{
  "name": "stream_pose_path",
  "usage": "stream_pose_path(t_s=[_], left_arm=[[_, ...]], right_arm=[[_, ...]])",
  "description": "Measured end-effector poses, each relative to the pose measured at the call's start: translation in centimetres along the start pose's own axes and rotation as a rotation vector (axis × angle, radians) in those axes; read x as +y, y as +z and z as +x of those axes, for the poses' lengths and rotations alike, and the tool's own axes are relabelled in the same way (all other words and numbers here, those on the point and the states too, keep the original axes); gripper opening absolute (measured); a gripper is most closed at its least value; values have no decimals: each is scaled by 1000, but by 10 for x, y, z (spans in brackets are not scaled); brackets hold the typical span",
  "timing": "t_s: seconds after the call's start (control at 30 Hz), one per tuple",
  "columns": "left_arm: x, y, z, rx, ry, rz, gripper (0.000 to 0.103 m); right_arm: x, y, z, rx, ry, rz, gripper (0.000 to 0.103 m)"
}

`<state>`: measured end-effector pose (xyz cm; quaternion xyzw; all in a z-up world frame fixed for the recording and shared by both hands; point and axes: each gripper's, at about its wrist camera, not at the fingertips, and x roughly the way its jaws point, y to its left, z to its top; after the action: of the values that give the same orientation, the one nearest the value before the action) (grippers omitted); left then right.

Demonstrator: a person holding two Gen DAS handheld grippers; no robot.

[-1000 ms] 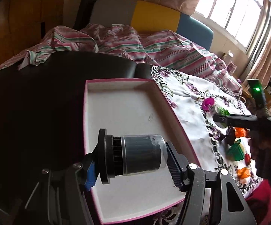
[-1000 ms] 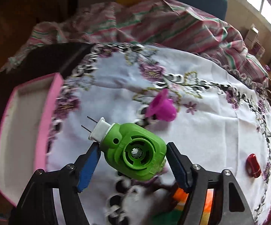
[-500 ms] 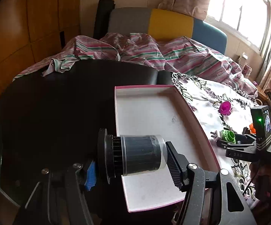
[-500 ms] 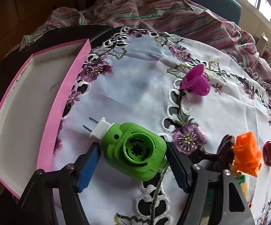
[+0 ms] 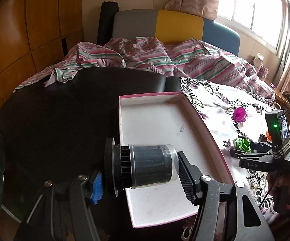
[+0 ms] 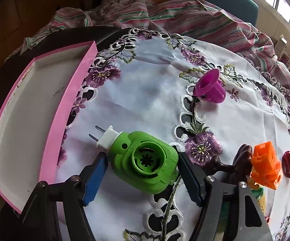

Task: Organize rigid objects
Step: 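Carry the black cylinder to the pink tray with the left tool while the right tool grasps the green sharpener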

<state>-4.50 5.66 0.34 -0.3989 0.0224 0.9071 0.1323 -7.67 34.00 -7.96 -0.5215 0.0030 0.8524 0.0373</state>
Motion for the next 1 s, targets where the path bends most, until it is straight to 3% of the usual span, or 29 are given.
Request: stream_pose_path(t_s=[0.13,0.23,0.43,0.7,0.9,1.0], left_arm=[[2,5,21,46,-51,-21,64],[15,13,41,94,-119,-104,64],[14,38,69,66,-94,-41,64],[20,77,122,72,-80,-39,64],[17,92,160,92,-29,-9,64],[19,94,174,92,6,10,71]], right_arm=[[-3,1,0,5,10,3,73],[-5,1,0,6,15,5,72],[-4,2,1,8,10,-1,73],[-3,2,0,9,3,-9,73],[-3,2,0,8,1,-12,73],[-2,2,1,7,-3,-18,73]])
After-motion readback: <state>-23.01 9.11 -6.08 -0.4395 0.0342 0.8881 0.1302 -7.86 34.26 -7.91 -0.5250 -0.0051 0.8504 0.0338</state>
